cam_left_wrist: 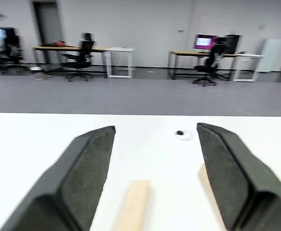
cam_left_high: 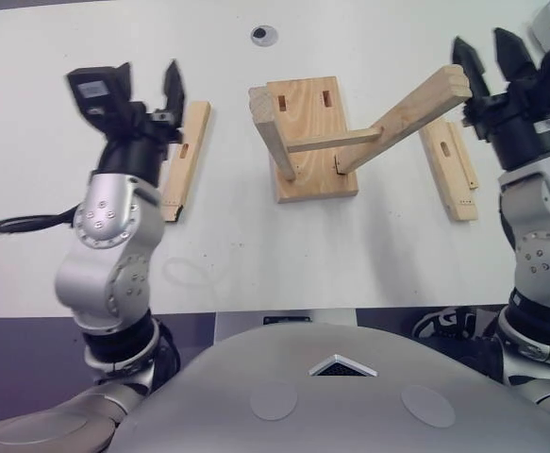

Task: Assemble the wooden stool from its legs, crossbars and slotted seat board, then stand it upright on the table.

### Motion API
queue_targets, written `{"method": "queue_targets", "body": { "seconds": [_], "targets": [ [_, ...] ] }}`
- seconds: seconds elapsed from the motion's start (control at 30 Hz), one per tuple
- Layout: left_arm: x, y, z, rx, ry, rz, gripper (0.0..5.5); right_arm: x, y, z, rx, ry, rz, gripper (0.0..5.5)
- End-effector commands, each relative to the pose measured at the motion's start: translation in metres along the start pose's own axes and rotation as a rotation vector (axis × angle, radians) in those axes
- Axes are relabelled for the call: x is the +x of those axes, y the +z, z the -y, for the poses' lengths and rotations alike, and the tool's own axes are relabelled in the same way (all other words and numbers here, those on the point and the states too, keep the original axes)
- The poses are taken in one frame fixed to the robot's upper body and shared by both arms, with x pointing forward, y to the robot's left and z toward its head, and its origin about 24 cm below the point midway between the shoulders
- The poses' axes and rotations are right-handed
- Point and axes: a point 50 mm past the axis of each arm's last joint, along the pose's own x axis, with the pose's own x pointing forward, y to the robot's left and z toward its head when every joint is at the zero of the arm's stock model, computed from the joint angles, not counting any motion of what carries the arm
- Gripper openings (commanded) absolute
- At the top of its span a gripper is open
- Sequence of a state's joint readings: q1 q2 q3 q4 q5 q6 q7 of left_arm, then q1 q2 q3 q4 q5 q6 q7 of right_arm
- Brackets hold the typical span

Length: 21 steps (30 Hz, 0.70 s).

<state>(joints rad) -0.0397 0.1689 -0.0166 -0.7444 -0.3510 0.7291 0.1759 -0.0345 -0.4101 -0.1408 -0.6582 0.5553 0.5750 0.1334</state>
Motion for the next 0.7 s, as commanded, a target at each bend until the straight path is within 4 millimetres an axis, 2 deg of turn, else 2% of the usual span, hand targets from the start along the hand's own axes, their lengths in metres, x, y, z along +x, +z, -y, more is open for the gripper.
{"method": "queue_targets", "body": {
  "seconds": [0.03, 0.1, 0.13, 0.23, 0.43, 0.6, 0.7],
  "targets": [
    [0.020, 0.014, 0.059, -0.111, -0.175, 0.057, 3.12, 0.004, 0.006, -0.039, 0.033, 0.173, 0.019, 2.61],
    [0.017, 0.022, 0.079, -0.168, -0.242, 0.076, 3.12, 0.005, 0.008, -0.039, 0.022, 0.163, 0.021, 2.61],
    [0.015, 0.023, 0.081, -0.172, -0.250, 0.074, 3.12, 0.006, 0.009, -0.036, 0.020, 0.144, 0.024, 2.61],
    [0.012, 0.018, 0.065, -0.147, -0.202, 0.052, 3.12, 0.008, 0.008, -0.019, 0.009, 0.030, 0.014, 2.61],
    [-0.003, 0.013, 0.031, -0.069, -0.123, 0.018, 3.12, -0.004, -0.007, 0.018, -0.038, -0.206, -0.106, 2.61],
    [-0.017, 0.013, 0.015, -0.033, -0.056, 0.018, 3.12, -0.019, -0.013, 0.037, -0.095, -0.288, -0.186, 2.61],
    [-0.024, 0.020, -0.003, -0.018, 0.032, 0.050, 3.12, -0.026, -0.006, 0.051, -0.131, -0.344, -0.187, 2.61]
  ]
}}
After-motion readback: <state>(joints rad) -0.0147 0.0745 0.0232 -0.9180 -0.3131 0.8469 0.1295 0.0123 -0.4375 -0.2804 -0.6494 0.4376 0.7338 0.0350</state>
